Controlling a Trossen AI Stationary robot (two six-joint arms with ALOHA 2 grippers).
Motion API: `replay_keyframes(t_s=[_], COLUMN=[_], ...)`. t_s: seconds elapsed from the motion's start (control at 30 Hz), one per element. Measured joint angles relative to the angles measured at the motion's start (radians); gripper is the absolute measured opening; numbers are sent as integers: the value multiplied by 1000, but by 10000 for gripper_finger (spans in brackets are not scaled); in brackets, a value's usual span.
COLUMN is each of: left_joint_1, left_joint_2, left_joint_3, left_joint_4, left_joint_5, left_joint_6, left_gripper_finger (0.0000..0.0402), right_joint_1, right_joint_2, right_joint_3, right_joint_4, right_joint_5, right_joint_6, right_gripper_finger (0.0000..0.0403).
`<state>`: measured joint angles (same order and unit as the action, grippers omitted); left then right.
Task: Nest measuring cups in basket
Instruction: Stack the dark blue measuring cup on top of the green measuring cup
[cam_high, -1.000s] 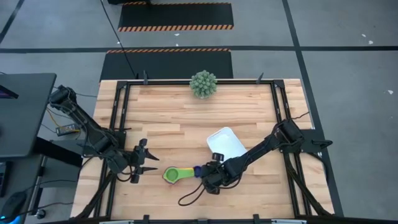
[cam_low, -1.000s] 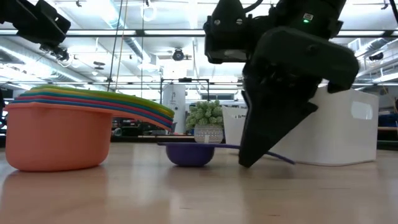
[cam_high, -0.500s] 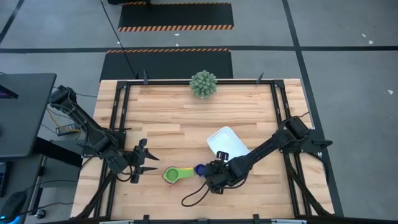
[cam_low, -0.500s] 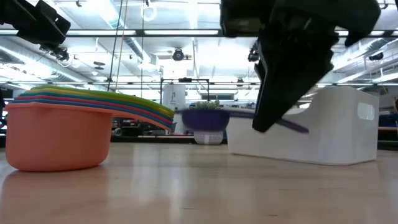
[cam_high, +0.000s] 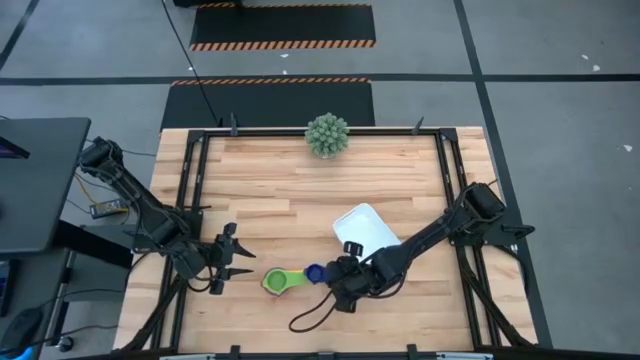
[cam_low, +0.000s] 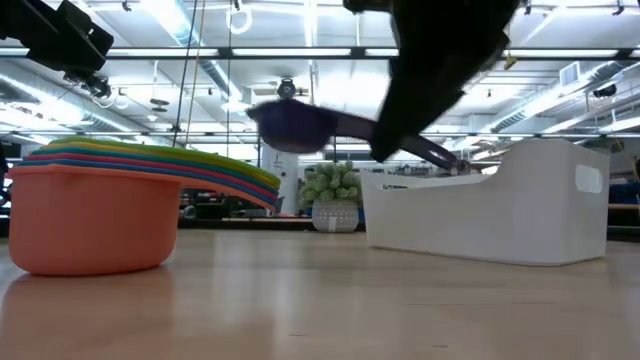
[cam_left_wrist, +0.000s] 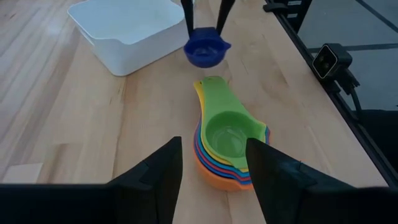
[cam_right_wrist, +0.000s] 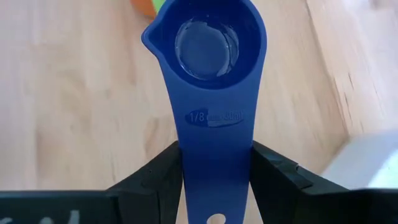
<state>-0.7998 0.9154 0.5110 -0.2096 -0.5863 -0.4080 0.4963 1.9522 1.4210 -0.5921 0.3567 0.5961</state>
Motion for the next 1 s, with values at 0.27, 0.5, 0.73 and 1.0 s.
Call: replay_keyframes(t_s=[0.27, 0.5, 0.73, 1.0], left_joint_1=[0, 0, -1, -73], left_joint_2=[0, 0, 2, 96], left_joint_3=[0, 0, 1, -64], left_joint_4=[0, -1, -51, 80], left_joint_5=[0, 1, 119, 158], left_joint_6=[0, 0, -75, -176], left_gripper_finger=[183, 183, 183, 183], right_joint_1=[-28, -55, -92, -135], right_joint_2=[6, 10, 10, 11], right_joint_3=[78, 130, 137, 138], right_joint_4=[61, 160, 264, 344], right_joint_5=[-8, -9, -51, -135], right_joint_6=[-120, -276, -397, -478], right_gripper_finger=[171, 171, 171, 171])
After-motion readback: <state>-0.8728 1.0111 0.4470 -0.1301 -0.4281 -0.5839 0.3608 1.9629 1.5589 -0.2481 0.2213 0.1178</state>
